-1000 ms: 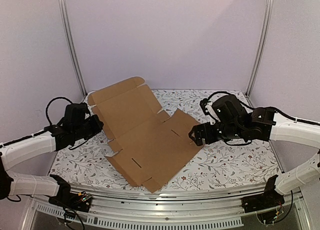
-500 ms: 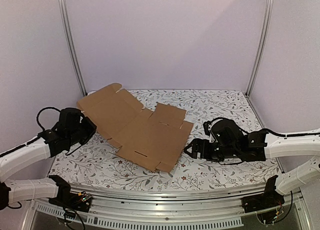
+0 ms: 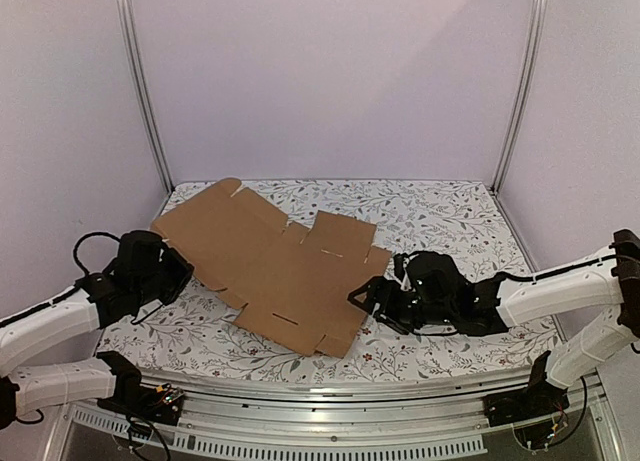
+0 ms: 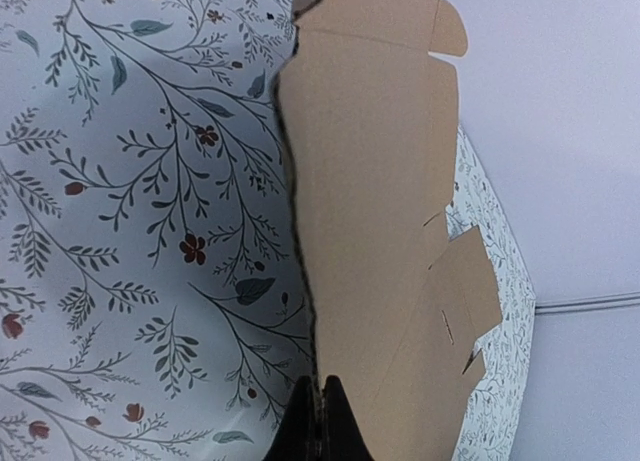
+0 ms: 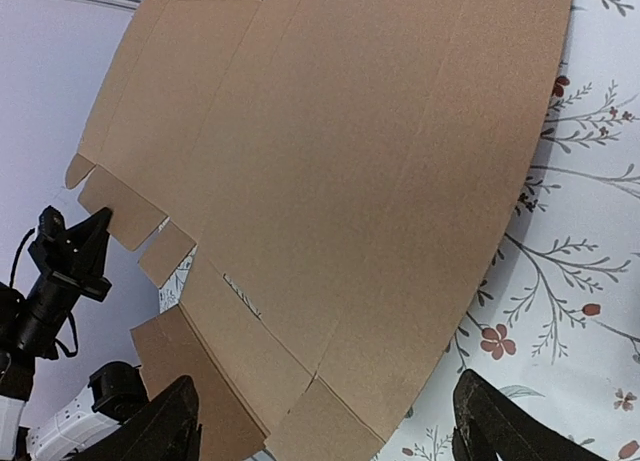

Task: Fold the paper box

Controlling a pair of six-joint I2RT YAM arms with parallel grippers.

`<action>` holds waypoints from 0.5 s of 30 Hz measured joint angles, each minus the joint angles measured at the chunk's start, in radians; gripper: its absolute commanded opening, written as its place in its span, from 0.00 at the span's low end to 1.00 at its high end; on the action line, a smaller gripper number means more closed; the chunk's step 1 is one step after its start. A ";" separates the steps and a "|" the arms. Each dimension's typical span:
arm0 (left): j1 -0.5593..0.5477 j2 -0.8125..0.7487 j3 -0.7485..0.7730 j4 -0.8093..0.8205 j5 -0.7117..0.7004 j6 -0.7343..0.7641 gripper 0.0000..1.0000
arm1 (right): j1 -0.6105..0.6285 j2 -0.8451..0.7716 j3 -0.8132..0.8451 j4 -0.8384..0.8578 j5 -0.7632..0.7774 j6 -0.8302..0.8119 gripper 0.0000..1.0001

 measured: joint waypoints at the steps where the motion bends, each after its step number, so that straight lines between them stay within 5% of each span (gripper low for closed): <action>1: -0.004 0.000 -0.001 0.000 0.000 -0.004 0.00 | 0.000 0.012 0.000 0.022 0.000 0.013 0.84; 15: -0.034 -0.026 -0.005 -0.006 -0.021 -0.024 0.00 | 0.006 0.103 -0.093 0.209 0.033 0.130 0.81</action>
